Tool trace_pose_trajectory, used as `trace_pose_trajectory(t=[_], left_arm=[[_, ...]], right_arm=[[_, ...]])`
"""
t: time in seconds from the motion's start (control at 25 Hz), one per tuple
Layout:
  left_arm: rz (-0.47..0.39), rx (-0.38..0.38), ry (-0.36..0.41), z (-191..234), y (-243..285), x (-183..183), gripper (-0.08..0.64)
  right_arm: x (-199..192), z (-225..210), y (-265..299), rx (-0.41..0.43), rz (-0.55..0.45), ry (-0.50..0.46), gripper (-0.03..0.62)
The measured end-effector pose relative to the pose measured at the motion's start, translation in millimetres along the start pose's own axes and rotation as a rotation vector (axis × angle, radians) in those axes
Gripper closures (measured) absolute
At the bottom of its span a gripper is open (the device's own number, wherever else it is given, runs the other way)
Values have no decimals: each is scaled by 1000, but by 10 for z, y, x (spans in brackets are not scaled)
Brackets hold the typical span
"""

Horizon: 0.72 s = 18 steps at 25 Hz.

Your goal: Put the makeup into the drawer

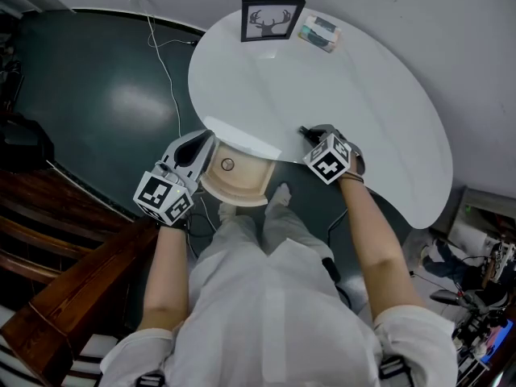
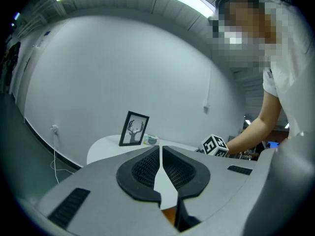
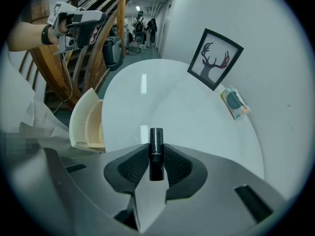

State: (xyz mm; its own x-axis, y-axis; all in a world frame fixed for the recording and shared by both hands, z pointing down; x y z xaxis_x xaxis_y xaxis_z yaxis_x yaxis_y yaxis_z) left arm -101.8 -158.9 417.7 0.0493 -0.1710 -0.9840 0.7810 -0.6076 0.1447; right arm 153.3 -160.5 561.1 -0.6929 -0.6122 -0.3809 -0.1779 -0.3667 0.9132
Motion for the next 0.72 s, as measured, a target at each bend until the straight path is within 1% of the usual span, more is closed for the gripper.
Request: trace_pose_trajectory(t=[0.2, 0.48, 0.72], left_arm=[[4, 24, -5, 102, -236, -58, 535], [3, 37, -9, 148, -487, -95, 535], [10, 37, -11, 140, -677, -163, 535]], right_arm=[[228, 287, 38, 30, -24, -27, 508], [483, 726, 55, 77, -55, -52, 508], [581, 1070, 104, 110, -61, -63, 508]])
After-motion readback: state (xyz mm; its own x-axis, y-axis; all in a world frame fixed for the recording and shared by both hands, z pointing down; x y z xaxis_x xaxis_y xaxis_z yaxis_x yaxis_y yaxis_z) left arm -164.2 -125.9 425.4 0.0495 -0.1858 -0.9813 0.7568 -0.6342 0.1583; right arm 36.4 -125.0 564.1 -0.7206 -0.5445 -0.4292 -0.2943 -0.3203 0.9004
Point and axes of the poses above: the fingertips, and each gripper's own axes: y forward along the fingers, z to its left, x out of its top, the point moved 2 cm from there along -y, backward along the fingers, and after that the axes turned 10 degrees about y, right-handed, at the moved point
